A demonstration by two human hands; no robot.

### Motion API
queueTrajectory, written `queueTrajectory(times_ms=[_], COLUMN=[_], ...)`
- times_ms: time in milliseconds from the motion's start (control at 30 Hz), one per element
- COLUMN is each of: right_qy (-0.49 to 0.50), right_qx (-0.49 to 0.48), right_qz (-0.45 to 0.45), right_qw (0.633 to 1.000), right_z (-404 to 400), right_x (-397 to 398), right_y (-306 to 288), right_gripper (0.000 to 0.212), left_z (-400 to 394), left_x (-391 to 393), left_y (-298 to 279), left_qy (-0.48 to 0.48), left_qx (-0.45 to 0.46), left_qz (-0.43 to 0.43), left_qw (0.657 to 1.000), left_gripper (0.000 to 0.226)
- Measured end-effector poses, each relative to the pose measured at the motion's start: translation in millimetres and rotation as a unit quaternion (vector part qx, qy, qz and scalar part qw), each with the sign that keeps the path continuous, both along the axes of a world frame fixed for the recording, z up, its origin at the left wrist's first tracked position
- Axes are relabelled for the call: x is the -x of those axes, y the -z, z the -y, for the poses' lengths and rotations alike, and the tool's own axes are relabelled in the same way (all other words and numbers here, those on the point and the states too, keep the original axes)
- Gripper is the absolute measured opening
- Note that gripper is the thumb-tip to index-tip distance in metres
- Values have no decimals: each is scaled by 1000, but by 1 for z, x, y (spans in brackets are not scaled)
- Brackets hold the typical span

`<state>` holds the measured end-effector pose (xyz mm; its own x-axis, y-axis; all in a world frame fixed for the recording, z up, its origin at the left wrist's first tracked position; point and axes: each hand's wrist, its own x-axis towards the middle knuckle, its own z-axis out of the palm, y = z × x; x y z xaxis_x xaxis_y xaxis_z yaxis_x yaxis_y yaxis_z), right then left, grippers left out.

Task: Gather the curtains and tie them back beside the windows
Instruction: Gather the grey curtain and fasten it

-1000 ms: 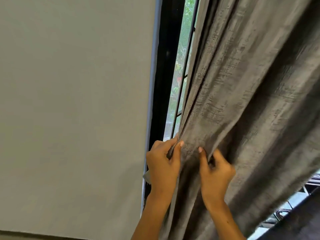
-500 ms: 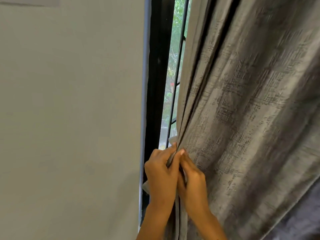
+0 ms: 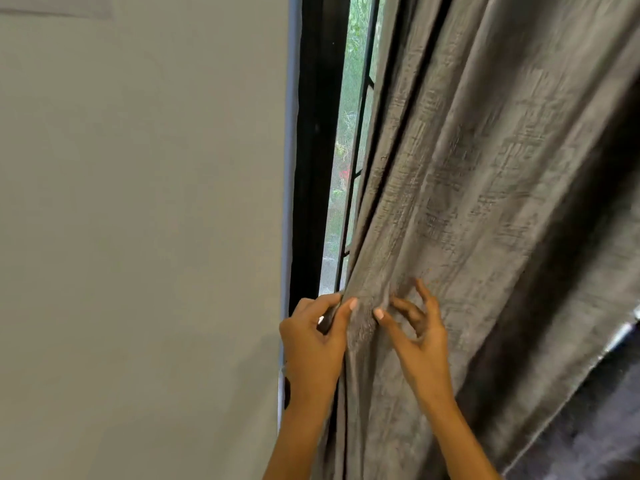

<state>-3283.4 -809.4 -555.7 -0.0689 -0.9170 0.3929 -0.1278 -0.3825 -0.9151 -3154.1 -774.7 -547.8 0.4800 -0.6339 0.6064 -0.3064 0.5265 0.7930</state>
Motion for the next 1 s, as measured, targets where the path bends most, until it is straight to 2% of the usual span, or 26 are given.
queueTrajectory(times_ms=[67,133,233,367,467,533,600,667,800,900,1000], right_qy=[50,97,63,4,68,105,71,3,-53,-45,51], right_qx=[38,63,37,14,52,67,50,13,-16,14,79], right_qz=[-26,-39,-14,51,18,3,6,38,86,101,78], right_qw=[998,992,997,999,996,992,996,999,995,994,992], right_z=[3,8,15,23,26,28,29,29,33,32,23], right_x=[-4,-5,-6,-7,-10,-10,-9,-8,-10,-13,-17], right_y=[0,-1,-2,-1,5,6,3,-3,-2,-5,-4], right_gripper=[75,85,102,89,84,97,112,114,96,55,24], left_z=[3,6,9,15,20,23,25,25,23,22,23], left_x=[-3,-7,-11,-11,-9,-9,-10,-10,-6,-6,-7], left_y=[-1,0,1,2,2,3,4,4,3,4,7], left_qy=[-6,-15,-16,-26,-35,-44,-48,-47,-41,-47,-77], left_qx=[0,6,10,17,17,18,18,22,22,22,18], left_qz=[1,7,6,11,15,23,25,28,26,33,45], left_qw=[1000,1000,1000,999,999,999,998,998,999,998,996], left_gripper=[14,14,12,11,13,13,12,12,12,11,14])
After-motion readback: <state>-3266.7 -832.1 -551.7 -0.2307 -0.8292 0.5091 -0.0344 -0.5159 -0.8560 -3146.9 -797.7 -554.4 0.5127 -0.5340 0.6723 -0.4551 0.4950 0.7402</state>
